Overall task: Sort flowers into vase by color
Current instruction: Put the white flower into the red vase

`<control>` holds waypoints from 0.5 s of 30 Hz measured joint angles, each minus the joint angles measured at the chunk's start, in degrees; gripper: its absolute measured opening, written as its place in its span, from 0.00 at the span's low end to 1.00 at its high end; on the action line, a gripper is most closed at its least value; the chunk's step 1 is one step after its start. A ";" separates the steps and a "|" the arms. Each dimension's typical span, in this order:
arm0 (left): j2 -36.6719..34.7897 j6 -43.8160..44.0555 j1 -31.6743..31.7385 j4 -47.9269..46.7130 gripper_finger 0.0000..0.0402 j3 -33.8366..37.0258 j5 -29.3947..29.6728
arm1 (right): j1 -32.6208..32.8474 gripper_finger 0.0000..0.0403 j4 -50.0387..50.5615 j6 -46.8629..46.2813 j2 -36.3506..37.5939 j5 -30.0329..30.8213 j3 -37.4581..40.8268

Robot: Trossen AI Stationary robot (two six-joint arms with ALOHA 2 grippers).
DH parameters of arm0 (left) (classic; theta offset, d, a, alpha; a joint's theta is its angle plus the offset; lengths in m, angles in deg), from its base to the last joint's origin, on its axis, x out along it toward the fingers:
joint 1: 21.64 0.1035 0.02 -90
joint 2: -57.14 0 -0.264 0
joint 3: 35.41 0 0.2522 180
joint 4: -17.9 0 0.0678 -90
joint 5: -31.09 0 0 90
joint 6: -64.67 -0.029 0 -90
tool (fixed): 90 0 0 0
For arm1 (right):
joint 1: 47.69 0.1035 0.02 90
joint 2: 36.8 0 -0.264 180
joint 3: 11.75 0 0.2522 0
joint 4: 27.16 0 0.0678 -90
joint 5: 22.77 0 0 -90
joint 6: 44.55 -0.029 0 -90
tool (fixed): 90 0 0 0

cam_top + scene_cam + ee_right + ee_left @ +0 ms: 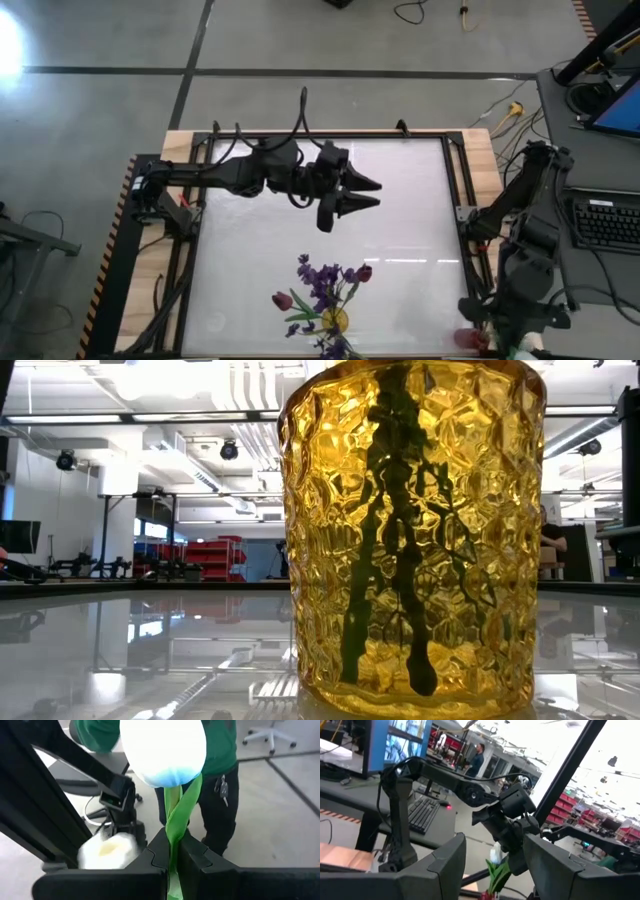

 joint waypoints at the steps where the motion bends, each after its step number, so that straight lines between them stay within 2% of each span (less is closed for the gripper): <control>1: 0.00 0.00 0.00 -0.49 0.46 0.00 -0.08 | 0.08 0.03 0.01 -0.31 0.01 0.09 0.64; 7: -0.04 -0.27 -0.02 -0.62 0.46 0.00 -1.63 | 0.08 0.03 -1.43 -4.89 0.19 0.18 2.74; 15: -0.04 -2.76 0.33 -0.95 0.46 0.00 -1.62 | 0.08 0.03 -2.93 -5.59 0.90 0.21 2.89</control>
